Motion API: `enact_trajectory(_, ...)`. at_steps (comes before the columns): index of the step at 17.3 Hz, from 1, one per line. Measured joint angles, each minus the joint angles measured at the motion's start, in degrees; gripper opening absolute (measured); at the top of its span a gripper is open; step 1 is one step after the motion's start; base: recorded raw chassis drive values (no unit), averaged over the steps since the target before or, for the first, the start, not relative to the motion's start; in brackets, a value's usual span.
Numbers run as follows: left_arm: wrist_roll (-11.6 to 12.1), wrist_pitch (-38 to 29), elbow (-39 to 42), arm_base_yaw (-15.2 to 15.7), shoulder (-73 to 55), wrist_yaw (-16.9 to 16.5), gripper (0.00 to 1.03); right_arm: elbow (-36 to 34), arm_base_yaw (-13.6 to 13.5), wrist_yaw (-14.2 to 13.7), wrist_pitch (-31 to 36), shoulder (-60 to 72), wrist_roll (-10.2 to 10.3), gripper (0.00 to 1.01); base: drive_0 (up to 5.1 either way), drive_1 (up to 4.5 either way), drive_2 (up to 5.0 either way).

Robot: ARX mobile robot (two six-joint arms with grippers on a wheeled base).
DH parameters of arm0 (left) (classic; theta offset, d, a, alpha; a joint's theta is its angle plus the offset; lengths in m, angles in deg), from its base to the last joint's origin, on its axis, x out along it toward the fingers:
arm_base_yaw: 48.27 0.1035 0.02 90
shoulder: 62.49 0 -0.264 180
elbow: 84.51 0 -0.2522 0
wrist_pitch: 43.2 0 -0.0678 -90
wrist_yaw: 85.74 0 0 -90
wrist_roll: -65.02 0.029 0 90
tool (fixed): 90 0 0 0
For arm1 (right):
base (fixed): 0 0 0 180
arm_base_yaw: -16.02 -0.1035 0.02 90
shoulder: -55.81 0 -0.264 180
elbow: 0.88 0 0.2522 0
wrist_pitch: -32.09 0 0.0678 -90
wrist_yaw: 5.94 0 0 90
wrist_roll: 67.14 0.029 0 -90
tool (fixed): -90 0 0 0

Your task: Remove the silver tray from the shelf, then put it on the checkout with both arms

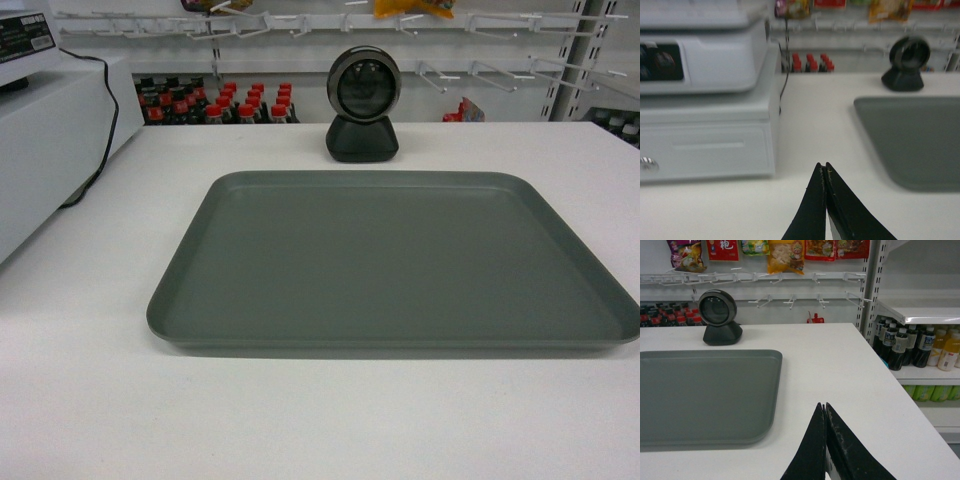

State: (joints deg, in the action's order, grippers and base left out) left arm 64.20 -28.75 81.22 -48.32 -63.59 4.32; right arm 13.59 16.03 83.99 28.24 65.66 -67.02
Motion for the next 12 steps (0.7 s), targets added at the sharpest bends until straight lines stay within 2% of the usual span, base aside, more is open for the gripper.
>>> enact_trajectory(2,0.04,-0.33,0.00,0.00,0.52,0.00,0.02,0.04,0.00,0.07,-10.40,-8.41,0.00,0.02,0.0,0.00,0.0)
enact_trajectory(3,0.04,-0.24,0.00,0.02,0.52,0.00,0.02,0.24,0.00,0.09,-8.98,-9.64,0.00,0.02,0.0,0.00,0.0)
enact_trajectory(8,0.04,-0.50,0.00,0.00,0.52,-0.04,0.02,0.02,0.00,0.00,-10.14,-9.60,0.00,0.02,0.0,0.00,0.0)
enact_trajectory(9,0.02,-0.48,0.00,0.00,0.52,-0.04,0.05,0.02,0.00,0.00,-10.16,-9.60,-0.04,0.10,0.0,0.00,0.0)
enact_trajectory(12,0.02,-0.48,0.00,0.00,0.52,-0.04,0.36,0.04,0.00,0.00,-10.14,-9.60,-0.04,0.41,0.0,0.00,0.0)
